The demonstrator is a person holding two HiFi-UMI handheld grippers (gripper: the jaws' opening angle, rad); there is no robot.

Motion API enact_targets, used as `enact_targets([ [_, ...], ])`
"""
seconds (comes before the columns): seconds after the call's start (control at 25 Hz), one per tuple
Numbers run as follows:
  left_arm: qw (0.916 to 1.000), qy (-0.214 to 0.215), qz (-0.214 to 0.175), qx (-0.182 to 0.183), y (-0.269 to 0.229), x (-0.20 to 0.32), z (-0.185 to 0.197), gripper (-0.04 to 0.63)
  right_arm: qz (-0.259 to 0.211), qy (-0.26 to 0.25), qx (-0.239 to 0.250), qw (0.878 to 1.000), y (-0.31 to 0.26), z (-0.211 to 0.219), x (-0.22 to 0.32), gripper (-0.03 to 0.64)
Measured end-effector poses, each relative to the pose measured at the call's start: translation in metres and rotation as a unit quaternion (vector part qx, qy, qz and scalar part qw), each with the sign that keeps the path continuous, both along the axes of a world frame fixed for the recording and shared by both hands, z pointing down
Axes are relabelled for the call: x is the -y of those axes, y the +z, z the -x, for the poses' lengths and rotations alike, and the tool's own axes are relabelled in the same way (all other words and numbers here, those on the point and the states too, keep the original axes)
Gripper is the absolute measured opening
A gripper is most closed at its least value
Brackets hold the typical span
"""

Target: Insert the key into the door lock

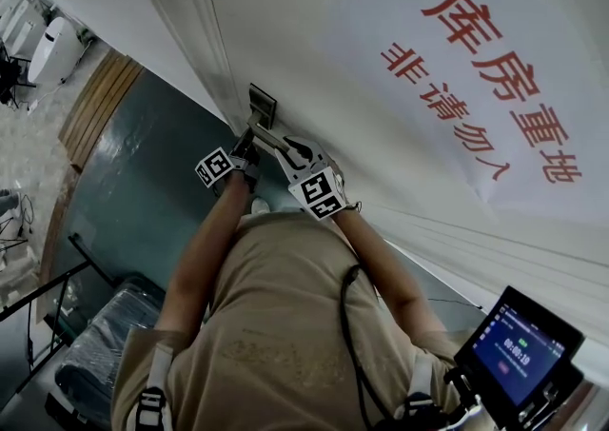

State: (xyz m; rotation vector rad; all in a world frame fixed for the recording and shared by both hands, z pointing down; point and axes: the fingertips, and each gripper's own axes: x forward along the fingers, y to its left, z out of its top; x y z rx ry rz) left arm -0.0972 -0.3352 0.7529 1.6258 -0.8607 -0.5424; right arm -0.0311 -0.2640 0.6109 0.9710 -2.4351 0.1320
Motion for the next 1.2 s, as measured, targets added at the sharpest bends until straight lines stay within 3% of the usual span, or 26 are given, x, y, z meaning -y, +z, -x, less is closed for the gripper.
enact_targets([
  [0.12, 1.0, -0.003, 0.001, -0.004, -0.001, 0.0, 0.003, 0.034, 0.0, 0.004, -0.002, 1.0, -0.001, -0.001, 0.0, 0.075],
  [0.36, 0.9963, -0.031, 0.026, -0.076, 0.001, 0.001, 0.003, 0.034, -0.005, 0.004, -0.002, 1.0, -0.007, -0.001, -0.002, 0.075],
  [0.76, 0.9917, -0.031, 0.046, -0.116, 0.001, 0.001, 0.002, 0.032, -0.002, 0.013, -0.004, 1.0, -0.006, 0.001, -0.003, 0.075],
  [0.96, 0.9925, -0.022, 0.054, -0.108, 0.006, 0.001, 0.003, 0.034, -0.002, 0.018, 0.005, 1.0, -0.006, 0.008, -0.005, 0.075],
  [1.16, 0.9982, 0.027, 0.024, -0.048, 0.003, 0.004, -0.005, 0.037, -0.004, 0.028, 0.013, 1.0, -0.008, 0.01, -0.008, 0.075],
  [1.2, 0.9982, 0.037, 0.02, -0.043, 0.002, 0.003, -0.005, 0.074, -0.004, 0.03, 0.015, 0.999, -0.009, 0.011, -0.009, 0.075],
])
